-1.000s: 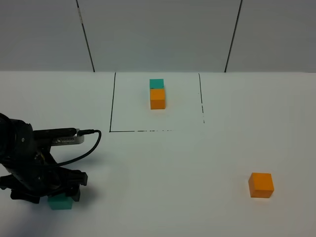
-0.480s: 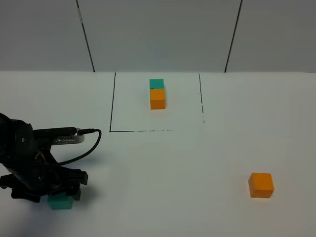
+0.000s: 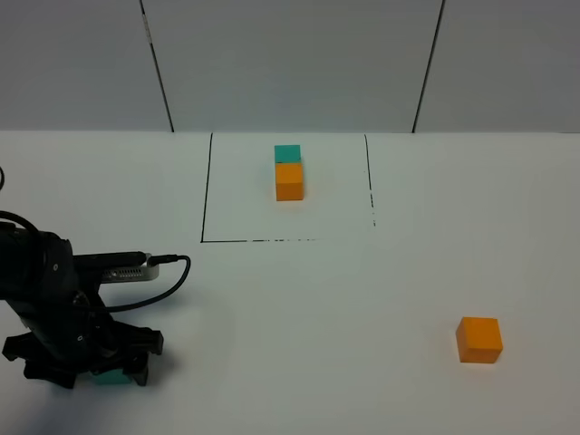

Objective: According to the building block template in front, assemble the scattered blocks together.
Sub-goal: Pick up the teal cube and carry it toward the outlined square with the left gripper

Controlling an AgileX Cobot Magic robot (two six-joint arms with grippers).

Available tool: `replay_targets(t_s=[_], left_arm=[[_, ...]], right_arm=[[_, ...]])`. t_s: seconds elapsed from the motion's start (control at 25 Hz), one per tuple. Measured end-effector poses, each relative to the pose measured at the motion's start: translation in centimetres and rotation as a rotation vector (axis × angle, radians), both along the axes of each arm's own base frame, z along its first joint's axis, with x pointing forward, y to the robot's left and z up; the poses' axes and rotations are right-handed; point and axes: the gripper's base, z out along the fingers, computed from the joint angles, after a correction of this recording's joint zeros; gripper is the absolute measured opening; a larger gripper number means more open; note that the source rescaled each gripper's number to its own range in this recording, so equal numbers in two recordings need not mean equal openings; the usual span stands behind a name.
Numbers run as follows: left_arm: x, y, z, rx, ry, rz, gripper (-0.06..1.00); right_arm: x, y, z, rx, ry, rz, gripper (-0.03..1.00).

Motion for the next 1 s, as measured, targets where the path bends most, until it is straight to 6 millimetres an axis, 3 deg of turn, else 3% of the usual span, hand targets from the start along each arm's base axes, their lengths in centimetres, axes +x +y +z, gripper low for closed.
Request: replay_targets(t_s=[0.44, 1.0], left_arm=[[0.04, 0.00, -0.01, 0.000, -0.004, 0.001, 0.63], [0.47, -0.03, -0.02, -0.003, -0.051, -0.005, 0.26]], right_arm=[[0.00, 0.00, 0.00, 0.000, 0.000, 0.000, 0.76], [0.00, 0.00, 0.00, 0.000, 0.000, 0.000, 0.76]])
